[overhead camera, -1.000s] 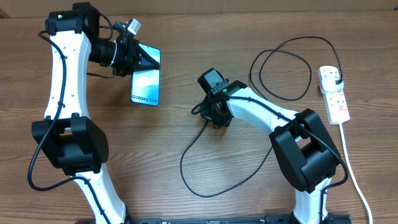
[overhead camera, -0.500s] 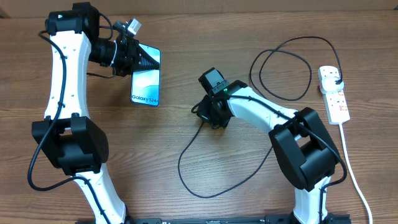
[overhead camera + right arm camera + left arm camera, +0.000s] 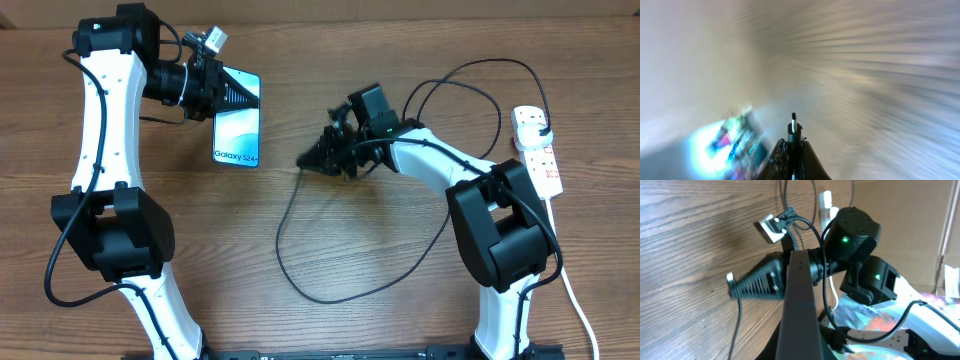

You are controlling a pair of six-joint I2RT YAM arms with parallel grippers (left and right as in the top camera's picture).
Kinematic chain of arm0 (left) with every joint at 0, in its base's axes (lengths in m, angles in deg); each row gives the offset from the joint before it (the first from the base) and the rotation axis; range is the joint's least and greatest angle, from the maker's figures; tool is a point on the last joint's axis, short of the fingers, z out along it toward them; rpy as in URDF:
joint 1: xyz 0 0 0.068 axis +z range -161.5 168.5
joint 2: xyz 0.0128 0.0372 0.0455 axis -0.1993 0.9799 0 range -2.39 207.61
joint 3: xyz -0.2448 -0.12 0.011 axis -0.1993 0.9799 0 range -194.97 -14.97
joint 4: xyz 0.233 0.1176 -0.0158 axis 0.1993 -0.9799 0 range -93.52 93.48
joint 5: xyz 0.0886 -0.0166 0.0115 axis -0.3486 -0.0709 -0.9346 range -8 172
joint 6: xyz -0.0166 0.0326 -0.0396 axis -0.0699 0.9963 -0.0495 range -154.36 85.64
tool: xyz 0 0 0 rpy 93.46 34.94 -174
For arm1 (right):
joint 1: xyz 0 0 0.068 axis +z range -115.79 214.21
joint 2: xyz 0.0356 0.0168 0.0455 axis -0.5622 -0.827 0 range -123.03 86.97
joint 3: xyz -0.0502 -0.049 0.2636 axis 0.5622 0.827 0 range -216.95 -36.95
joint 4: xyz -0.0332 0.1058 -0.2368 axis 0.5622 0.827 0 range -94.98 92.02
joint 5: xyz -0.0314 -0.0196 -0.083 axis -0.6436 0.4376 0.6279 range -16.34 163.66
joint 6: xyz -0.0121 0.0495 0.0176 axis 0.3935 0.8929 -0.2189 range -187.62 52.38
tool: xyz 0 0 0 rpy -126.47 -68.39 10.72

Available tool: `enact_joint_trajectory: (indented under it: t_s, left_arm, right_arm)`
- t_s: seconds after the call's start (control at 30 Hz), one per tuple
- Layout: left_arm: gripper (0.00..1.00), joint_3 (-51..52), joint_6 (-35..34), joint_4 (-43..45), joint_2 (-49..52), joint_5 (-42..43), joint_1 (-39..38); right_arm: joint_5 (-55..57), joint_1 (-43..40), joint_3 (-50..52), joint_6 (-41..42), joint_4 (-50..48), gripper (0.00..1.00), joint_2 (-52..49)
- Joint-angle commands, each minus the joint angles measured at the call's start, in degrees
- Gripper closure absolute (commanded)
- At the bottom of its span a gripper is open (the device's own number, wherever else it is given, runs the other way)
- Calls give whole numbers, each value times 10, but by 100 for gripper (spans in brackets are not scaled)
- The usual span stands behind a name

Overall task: Plug charger to phone and switch on socket
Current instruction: 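Carry the plug left toward the phone's bottom port with the right gripper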

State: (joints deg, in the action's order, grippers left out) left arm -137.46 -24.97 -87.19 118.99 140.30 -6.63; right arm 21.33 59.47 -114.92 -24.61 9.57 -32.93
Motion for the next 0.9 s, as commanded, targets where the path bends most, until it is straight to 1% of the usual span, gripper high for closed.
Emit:
enact_joint_trajectory:
  t_s: [0.0,0.07,0.23,0.3,0.37,0.47,0.57,0.67,0.73,0.87]
  left_arm:
    - [96,-6,-2,10,-11,74,-3]
    - [96,-6,-2,27,-11,107,-2]
    - [96,-6,-13,96,-11,207,5]
    - [96,-6,-33,134,-11,245,9]
    - [96,-6,-64,171,-11,261,12]
    - [96,-6,-134,235,-11,256,14]
    - [96,-6,-201,301,-11,256,15]
    - [96,-6,-284,367,-11,241,16]
    - [96,-6,-347,399,-11,209,15]
    - [96,-6,-424,436,-11,175,14]
  right_arm:
    - [-234,1,-1,-40,-76,96,-1]
    - [-263,2,-1,-26,-115,96,-1]
    - [-275,2,-1,10,-165,96,-1]
    - [-278,2,-1,24,-184,96,-1]
    - [-287,2,-1,42,-215,96,-1]
    - [-291,2,-1,91,-273,96,0]
    - [-294,2,-1,156,-358,96,0]
    - [-294,2,-1,235,-459,96,0]
    - [-290,2,-1,302,-551,96,0]
    - [-271,1,-1,407,-706,96,0]
